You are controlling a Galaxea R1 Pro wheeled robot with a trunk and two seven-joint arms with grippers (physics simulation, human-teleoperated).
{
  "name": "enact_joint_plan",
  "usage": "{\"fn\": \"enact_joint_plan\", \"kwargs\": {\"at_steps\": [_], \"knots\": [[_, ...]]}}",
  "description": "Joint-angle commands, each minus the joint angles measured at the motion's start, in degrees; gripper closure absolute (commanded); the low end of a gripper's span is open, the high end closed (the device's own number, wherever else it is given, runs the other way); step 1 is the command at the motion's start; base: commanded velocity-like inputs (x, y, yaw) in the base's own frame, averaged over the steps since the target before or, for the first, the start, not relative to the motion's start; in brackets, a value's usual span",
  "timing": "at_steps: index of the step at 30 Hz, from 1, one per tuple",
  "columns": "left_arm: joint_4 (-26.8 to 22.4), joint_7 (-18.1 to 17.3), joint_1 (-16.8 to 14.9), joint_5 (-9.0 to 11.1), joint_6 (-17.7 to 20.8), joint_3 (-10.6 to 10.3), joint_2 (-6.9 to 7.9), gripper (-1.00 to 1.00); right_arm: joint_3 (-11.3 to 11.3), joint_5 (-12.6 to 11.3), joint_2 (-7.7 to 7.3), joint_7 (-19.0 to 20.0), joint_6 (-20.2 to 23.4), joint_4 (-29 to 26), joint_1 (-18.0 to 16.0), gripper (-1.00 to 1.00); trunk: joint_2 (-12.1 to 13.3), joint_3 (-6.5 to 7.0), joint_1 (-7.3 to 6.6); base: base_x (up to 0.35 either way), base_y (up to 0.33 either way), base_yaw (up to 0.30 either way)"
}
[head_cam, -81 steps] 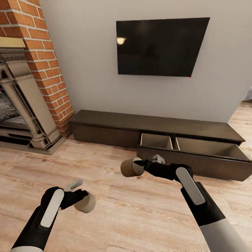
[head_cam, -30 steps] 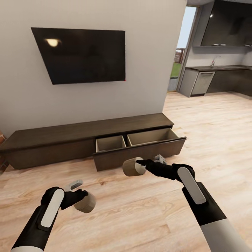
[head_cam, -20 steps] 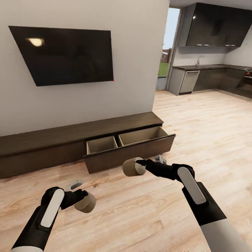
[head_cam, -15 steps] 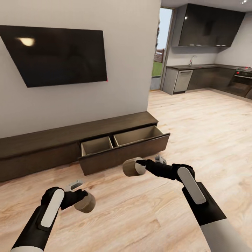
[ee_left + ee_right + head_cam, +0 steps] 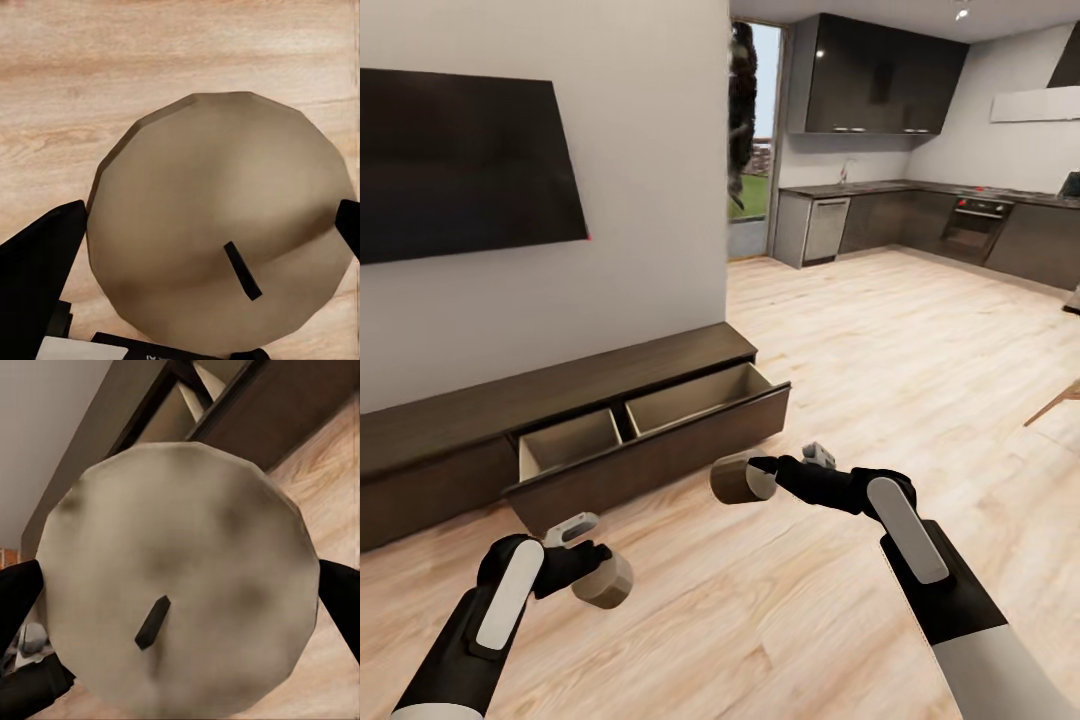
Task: Place each of the two pumpkins and all three candles from the living room inside a cabinet in the living room (use any cabinet), then make sure every cabinet is closed, and position the cauldron so it is next to a table in the living room.
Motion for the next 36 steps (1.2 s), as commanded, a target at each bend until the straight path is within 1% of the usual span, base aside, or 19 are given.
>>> {"fn": "enact_joint_plan", "kwargs": {"at_steps": [1, 5, 10, 21, 27, 36], "knots": [[-0.1, 0.5, 0.0, 0.7, 0.1, 0.0, 0.00, 1.00, 0.1, -1.0, -0.04, -0.6, -0.1, -0.1, -0.1, 1.00, 0.0, -0.05, 0.02, 0.252, -0.244, -0.211], [-0.1, 0.5, 0.0, 0.7, 0.1, 0.0, 0.00, 1.00, 0.1, -1.0, -0.04, -0.6, -0.1, -0.1, -0.1, 1.00, 0.0, -0.05, 0.02, 0.253, -0.245, -0.119], [-0.1, 0.5, 0.0, 0.7, 0.1, 0.0, 0.00, 1.00, 0.1, -1.0, -0.04, -0.6, -0.1, -0.1, -0.1, 1.00, 0.0, -0.05, 0.02, 0.253, -0.232, -0.020], [-0.1, 0.5, 0.0, 0.7, 0.1, 0.0, 0.00, 1.00, 0.1, -1.0, -0.04, -0.6, -0.1, -0.1, -0.1, 1.00, 0.0, -0.05, 0.02, 0.294, -0.059, 0.012], [-0.1, 0.5, 0.0, 0.7, 0.1, 0.0, 0.00, 1.00, 0.1, -1.0, -0.04, -0.6, -0.1, -0.1, -0.1, 1.00, 0.0, -0.05, 0.02, 0.209, -0.198, 0.242], [-0.1, 0.5, 0.0, 0.8, 0.1, 0.0, -0.08, 1.00, 0.1, -1.0, -0.04, -0.6, -0.1, -0.1, -0.1, 1.00, 0.0, -0.05, 0.02, 0.025, -0.234, 0.290]]}}
